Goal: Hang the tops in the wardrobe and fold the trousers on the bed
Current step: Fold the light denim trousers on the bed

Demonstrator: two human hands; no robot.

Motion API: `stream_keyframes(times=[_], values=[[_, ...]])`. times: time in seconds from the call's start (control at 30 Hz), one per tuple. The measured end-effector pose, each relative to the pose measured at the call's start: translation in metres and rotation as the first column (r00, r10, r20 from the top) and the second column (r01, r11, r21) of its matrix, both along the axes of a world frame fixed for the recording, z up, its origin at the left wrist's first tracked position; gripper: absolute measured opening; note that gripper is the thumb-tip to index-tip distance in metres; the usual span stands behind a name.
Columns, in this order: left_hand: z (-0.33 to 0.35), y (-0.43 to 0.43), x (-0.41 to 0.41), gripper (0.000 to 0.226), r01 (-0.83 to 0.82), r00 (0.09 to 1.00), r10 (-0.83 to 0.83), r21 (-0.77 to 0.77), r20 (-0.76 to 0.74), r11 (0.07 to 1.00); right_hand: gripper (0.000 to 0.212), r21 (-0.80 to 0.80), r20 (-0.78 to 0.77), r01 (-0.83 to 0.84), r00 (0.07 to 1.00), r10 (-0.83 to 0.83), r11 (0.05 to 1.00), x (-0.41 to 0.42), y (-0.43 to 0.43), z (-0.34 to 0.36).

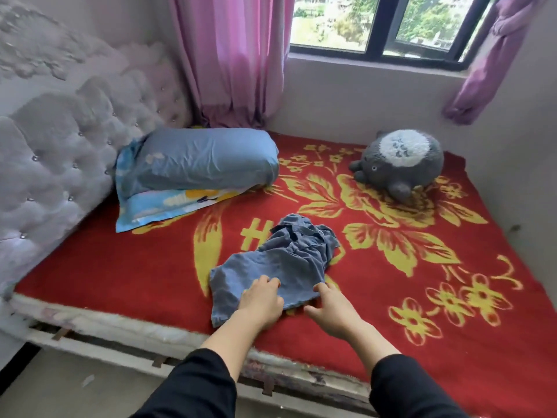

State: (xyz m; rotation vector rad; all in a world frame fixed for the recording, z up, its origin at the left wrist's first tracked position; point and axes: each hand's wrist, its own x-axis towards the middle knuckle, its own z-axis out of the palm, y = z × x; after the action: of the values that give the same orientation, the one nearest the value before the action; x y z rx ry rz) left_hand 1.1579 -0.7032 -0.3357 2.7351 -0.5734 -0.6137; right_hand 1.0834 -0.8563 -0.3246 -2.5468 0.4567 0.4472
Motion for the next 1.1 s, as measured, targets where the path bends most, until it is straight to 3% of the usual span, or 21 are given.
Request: stream_keyframes(times=[0.3, 0.53, 0.7, 0.87, 0.93, 1.0, 1.07, 1.1], values=[[-0.056, -0.077, 0.123, 0.040, 0.085, 0.993, -0.080, 0.047, -0.086, 0.995, 0.044, -0.011, -0.149, 0.177, 0.973, -0.176, 0.984, 0.103, -0.105, -0.045], [-0.104, -0.143, 0.207, 0.041, 0.037, 0.986, -0.035, 0.013, -0.160, 0.999, 0.046, 0.018, -0.277, 0.184, 0.945, -0.172, 0.983, 0.190, -0.178, -0.111], [-0.152, -0.186, 0.256, 0.033, 0.061, 0.989, -0.072, -0.087, -0.131, 0.994, 0.036, 0.006, -0.299, 0.177, 0.939, -0.168, 0.984, 0.244, -0.212, -0.177], [-0.215, -0.211, 0.272, 0.074, 0.110, 0.958, -0.098, 0.032, -0.268, 0.993, 0.055, -0.084, -0.214, 0.168, 0.960, -0.182, 0.982, 0.282, -0.232, -0.235], [-0.229, -0.216, 0.272, 0.081, 0.153, 0.970, -0.122, 0.139, -0.209, 0.978, 0.068, -0.191, -0.193, 0.112, 0.970, -0.149, 0.975, 0.292, -0.237, -0.250], [-0.240, -0.218, 0.274, 0.064, 0.185, 0.980, -0.164, 0.204, -0.116, 0.961, 0.073, -0.251, -0.216, 0.053, 0.970, -0.109, 0.967, 0.302, -0.242, -0.263], [-0.243, -0.214, 0.277, 0.018, 0.198, 0.974, -0.178, 0.139, -0.144, 0.970, 0.062, -0.303, -0.250, -0.035, 0.967, -0.044, 0.952, 0.308, -0.245, -0.268], [-0.244, -0.209, 0.277, 0.007, 0.204, 0.965, -0.187, 0.077, -0.185, 0.976, 0.052, -0.337, -0.274, -0.112, 0.962, 0.017, 0.935, 0.308, -0.246, -0.271]])
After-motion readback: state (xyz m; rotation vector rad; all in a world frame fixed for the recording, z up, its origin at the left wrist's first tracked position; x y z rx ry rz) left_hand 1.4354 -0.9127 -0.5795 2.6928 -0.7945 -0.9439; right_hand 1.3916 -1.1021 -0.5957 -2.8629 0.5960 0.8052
